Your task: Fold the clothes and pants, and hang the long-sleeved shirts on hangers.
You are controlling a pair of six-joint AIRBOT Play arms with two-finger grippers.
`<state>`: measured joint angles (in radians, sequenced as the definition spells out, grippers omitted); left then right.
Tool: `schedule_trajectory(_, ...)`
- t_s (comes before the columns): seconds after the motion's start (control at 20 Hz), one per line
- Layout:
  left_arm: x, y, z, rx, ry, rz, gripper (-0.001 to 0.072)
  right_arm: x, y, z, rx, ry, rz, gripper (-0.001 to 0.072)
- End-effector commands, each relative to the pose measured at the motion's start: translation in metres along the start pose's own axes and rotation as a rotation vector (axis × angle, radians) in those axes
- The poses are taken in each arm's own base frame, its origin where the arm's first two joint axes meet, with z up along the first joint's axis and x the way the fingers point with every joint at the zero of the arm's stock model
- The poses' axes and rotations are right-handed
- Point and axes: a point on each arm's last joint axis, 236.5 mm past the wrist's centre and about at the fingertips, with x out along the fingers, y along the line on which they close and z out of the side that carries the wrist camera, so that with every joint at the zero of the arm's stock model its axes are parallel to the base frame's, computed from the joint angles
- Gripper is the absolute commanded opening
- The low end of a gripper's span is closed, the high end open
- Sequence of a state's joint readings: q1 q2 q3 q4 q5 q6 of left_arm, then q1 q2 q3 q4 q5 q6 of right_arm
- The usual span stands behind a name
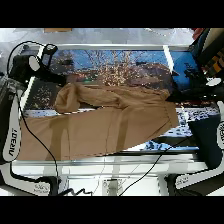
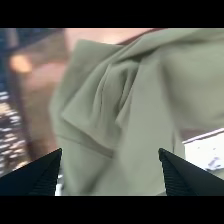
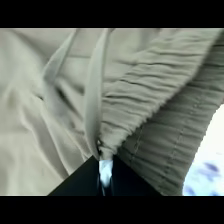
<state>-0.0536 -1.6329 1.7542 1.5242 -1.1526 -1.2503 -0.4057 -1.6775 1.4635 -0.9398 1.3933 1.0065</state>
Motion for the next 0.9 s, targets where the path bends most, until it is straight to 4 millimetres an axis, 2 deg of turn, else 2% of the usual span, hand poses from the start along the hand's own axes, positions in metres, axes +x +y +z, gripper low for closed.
schedule_trajectory(0.0, 0.007, -0.006, -0.005, -0.003, 0.026, -0.022, 0.0679, -0.023, -0.026, -0.037, 0.071, 0.112, -0.063, 0.0028)
schedule_trajectory(0.1, 0.013, 0.012, -0.023, -0.009, 0.09, 0.01, 0.0583, -0.029, -0.036, -0.04, 0.097, 0.106, -0.075, 0.0028)
schedule_trajectory(0.25, 0.024, 0.042, -0.053, -0.136, 0.165, 0.015, 0.0573, -0.034, -0.047, -0.043, 0.127, 0.069, -0.095, 0.0027)
schedule_trajectory(0.35, 0.027, 0.055, -0.066, -0.219, 0.17, -0.021, 0.0573, -0.036, -0.059, -0.048, 0.155, -0.01, -0.148, 0.0027)
schedule_trajectory(0.45, 0.031, 0.057, -0.078, -0.304, 0.174, -0.083, 0.0574, -0.034, -0.065, -0.067, 0.178, -0.06, -0.189, 0.0027)
schedule_trajectory(0.55, 0.038, 0.059, -0.096, -0.371, 0.201, -0.116, 0.0573, -0.026, -0.057, -0.094, 0.161, -0.048, -0.194, 0.0027)
schedule_trajectory(0.65, 0.045, 0.066, -0.12, -0.433, 0.247, -0.115, 0.0572, -0.018, -0.052, -0.112, 0.168, -0.043, -0.197, 0.0028)
schedule_trajectory(0.75, 0.054, 0.071, -0.141, -0.51, 0.288, -0.122, 0.0539, -0.013, -0.051, -0.12, 0.179, -0.034, -0.193, 0.0028)
schedule_trajectory(0.85, 0.066, 0.063, -0.153, -0.577, 0.312, -0.182, 0.0527, -0.013, -0.051, -0.115, 0.184, -0.055, -0.192, 0.0028)
